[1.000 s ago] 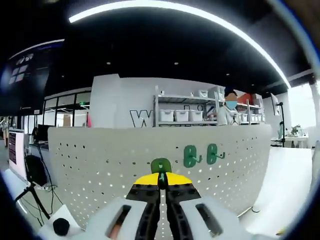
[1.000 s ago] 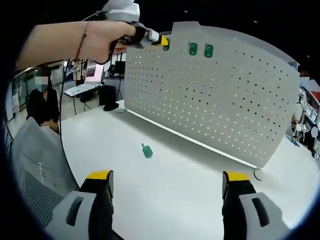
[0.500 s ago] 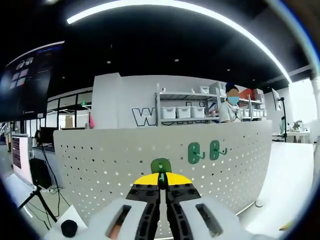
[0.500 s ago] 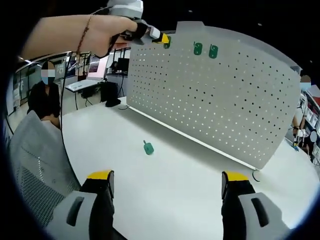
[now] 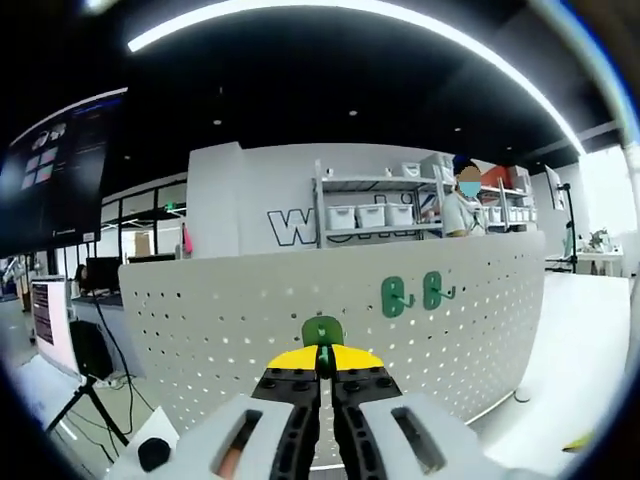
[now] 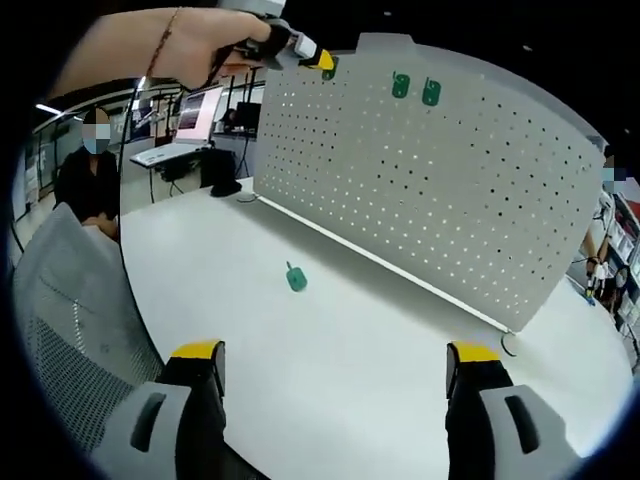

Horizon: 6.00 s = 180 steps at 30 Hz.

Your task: Insert the hook assembly into the mounting plate slot until the hook locks in place.

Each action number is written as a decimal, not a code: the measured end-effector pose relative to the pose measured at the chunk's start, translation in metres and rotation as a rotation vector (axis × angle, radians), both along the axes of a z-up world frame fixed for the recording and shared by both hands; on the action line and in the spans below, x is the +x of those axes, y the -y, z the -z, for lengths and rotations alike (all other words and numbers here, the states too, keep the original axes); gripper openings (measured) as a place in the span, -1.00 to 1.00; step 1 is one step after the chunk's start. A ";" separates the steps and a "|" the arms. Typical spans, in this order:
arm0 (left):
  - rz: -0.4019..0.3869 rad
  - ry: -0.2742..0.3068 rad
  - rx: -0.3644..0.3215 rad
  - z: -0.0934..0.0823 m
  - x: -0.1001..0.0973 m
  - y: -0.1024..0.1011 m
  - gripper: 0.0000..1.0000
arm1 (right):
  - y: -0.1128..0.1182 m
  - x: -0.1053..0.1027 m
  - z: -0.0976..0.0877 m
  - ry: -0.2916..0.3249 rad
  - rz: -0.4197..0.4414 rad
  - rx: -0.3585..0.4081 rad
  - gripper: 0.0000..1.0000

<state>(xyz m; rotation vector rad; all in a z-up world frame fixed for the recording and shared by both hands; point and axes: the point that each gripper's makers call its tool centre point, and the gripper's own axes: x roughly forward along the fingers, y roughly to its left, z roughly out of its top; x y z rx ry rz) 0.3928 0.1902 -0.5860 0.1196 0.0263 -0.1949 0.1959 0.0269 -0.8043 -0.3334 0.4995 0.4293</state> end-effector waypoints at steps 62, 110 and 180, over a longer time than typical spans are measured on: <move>-0.061 0.067 -0.035 -0.003 0.078 0.036 -0.97 | 0.003 0.007 -0.008 0.032 0.001 0.022 0.59; 0.196 -0.481 -0.179 0.119 -0.161 -0.052 0.70 | -0.003 0.004 -0.010 0.047 -0.014 -0.019 0.54; 0.340 -0.555 -0.240 0.191 -0.207 -0.052 0.79 | -0.107 0.130 0.071 -0.305 0.641 0.598 -0.47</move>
